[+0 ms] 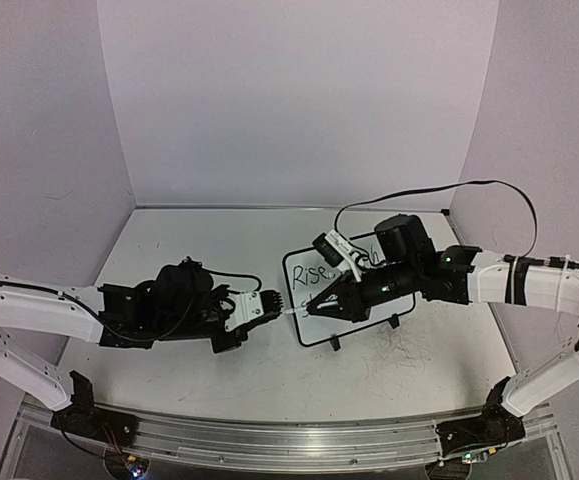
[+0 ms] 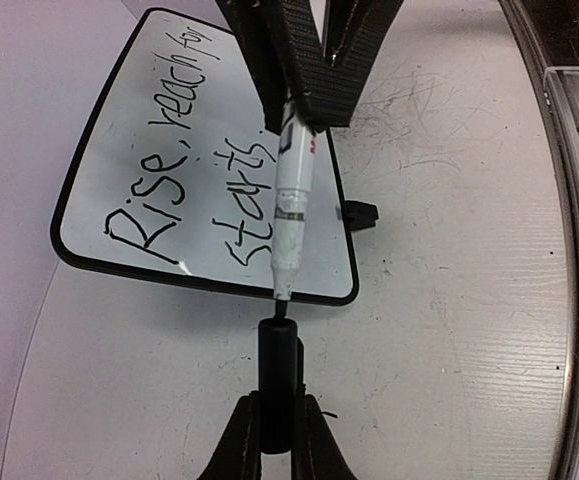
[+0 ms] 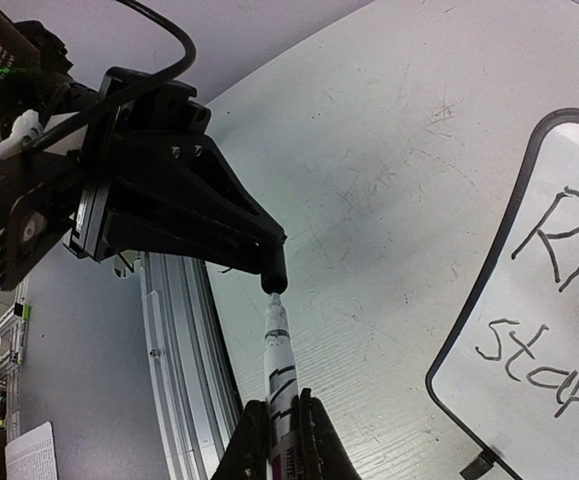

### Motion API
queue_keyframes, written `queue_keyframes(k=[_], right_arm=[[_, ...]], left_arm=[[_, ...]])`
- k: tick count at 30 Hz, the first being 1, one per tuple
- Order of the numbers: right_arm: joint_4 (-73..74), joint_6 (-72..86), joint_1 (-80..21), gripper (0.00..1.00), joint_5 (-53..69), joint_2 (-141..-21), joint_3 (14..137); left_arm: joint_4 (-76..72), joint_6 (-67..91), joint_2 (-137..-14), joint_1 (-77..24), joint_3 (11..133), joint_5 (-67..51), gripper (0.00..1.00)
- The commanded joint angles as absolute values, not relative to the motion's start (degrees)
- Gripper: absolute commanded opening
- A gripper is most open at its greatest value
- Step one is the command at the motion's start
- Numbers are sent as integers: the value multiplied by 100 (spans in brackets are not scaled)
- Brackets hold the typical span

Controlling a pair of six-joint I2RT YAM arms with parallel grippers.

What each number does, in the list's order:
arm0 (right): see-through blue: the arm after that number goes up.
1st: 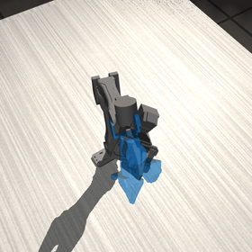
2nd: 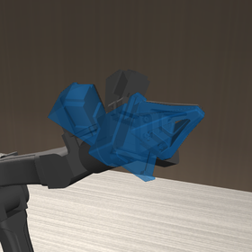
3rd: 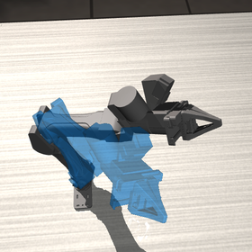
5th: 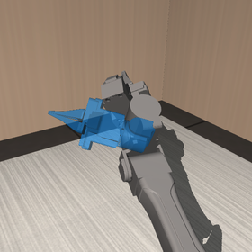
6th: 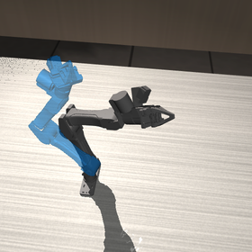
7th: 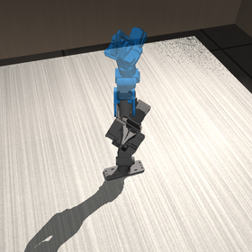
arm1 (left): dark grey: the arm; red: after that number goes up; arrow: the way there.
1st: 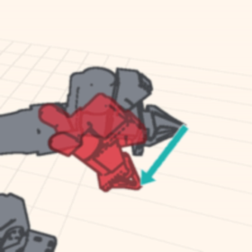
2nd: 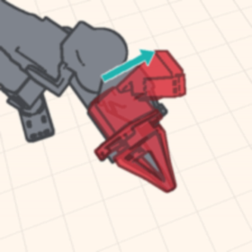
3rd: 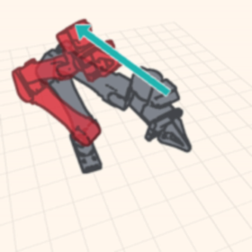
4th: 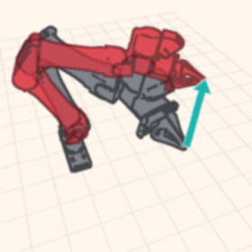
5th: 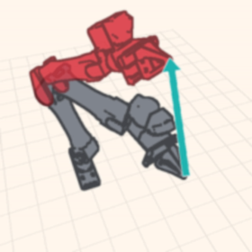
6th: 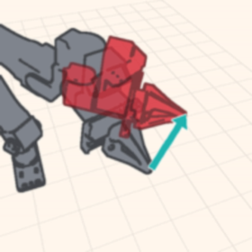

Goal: Write a sentence on the whiteboard
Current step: Insert the whiteboard marker without the cap into the pen cap.

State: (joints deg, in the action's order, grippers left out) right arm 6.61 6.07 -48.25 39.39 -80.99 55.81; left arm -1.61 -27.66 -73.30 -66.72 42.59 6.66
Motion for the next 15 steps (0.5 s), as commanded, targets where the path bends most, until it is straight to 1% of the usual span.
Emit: queue_keyframes(k=[1, 15], right_arm=[[452, 605, -4814, 0, 4064, -8216, 5769], [430, 483, -4814, 0, 4247, -8413, 5871]], left_arm=[[-398, -2845, -7321, -6702, 4253, 701, 0], [-383, -3044, -7342, -6815, 4365, 758, 0]])
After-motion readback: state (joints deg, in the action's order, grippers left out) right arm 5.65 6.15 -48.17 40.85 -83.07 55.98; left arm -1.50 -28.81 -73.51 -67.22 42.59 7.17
